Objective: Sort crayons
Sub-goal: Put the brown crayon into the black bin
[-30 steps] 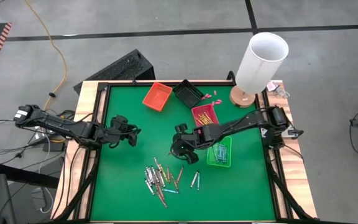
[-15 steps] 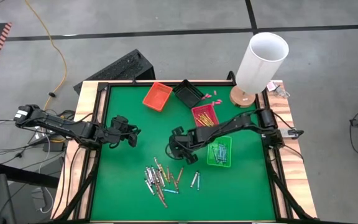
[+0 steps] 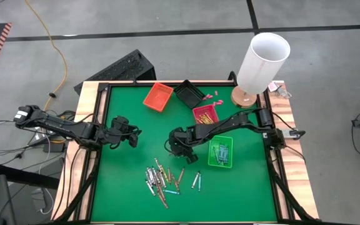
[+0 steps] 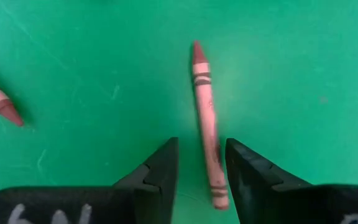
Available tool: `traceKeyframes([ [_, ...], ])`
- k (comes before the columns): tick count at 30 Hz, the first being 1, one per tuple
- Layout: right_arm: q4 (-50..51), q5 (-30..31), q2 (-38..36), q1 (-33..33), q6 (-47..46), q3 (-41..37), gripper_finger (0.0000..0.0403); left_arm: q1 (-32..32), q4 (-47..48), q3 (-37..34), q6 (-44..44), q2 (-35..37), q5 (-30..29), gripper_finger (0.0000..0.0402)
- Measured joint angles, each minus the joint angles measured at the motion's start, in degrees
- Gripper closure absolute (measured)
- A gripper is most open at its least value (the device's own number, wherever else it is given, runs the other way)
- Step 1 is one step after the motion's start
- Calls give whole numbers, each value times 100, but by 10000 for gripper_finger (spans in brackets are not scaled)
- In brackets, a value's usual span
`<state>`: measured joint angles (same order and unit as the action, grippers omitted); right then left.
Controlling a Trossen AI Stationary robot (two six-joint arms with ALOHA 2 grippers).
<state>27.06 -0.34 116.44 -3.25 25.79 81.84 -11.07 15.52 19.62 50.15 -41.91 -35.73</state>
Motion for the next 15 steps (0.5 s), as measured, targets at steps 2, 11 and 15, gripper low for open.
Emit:
traceKeyframes([
  [2,13,4,54,0,6,2,262,0,5,0,11,2,1,221],
  [11,110,39,139,2,-451,15,330,0,10,0,7,1,67,221],
  [15,104,52,147,4,-735,11,377,0,9,0,7,0,68,221],
])
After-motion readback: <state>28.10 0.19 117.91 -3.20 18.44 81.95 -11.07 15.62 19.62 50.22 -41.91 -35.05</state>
